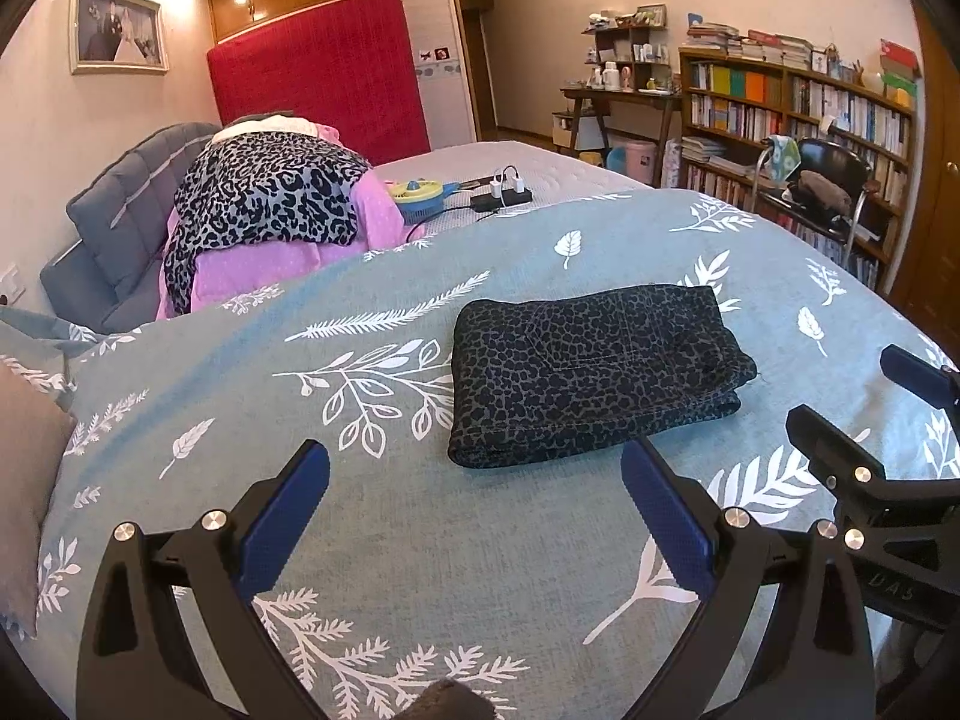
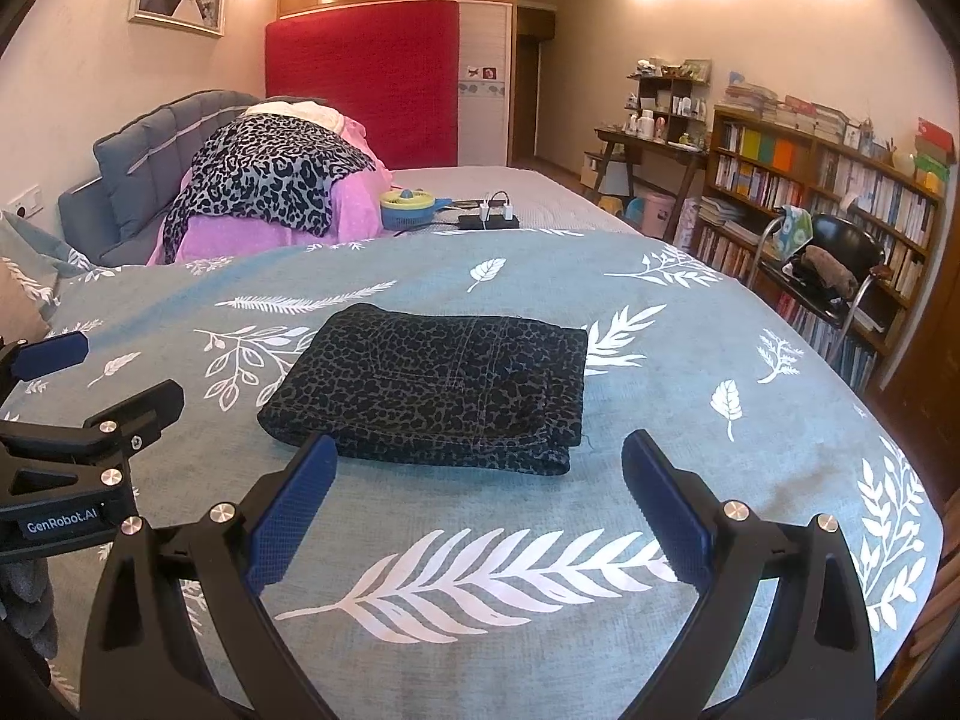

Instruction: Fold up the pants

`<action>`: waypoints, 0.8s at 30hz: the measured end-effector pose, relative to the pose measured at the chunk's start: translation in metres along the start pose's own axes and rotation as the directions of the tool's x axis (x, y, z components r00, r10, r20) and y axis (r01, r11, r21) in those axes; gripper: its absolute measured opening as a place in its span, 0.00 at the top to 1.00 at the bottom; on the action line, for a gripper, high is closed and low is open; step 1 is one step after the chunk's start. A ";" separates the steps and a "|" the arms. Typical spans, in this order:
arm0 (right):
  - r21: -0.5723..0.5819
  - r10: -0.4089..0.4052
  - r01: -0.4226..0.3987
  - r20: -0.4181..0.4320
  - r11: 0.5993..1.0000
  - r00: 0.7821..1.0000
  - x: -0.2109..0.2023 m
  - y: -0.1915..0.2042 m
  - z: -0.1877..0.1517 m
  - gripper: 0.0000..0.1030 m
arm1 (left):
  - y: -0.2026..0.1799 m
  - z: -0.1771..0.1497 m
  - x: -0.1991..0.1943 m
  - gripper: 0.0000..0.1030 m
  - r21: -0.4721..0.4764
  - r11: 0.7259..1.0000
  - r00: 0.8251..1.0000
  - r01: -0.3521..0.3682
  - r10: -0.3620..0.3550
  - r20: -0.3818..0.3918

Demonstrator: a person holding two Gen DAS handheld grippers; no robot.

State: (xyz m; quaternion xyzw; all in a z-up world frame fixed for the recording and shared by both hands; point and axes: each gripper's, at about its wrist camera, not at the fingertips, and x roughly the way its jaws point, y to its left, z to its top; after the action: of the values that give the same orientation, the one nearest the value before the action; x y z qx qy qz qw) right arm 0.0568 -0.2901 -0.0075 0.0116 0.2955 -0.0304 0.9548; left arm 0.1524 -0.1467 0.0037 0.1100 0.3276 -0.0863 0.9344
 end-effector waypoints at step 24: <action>-0.001 0.000 0.000 -0.003 1.000 1.000 0.000 0.002 0.001 0.06 | -0.009 0.002 0.002 0.06 0.040 0.999 1.000 -0.011 0.011 0.001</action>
State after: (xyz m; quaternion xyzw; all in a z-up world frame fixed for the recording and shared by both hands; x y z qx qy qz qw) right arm 0.0578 -0.2886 -0.0070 0.0113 0.2970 -0.0301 0.9543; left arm 0.1532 -0.1557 0.0026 0.1302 0.3249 -0.0878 0.9326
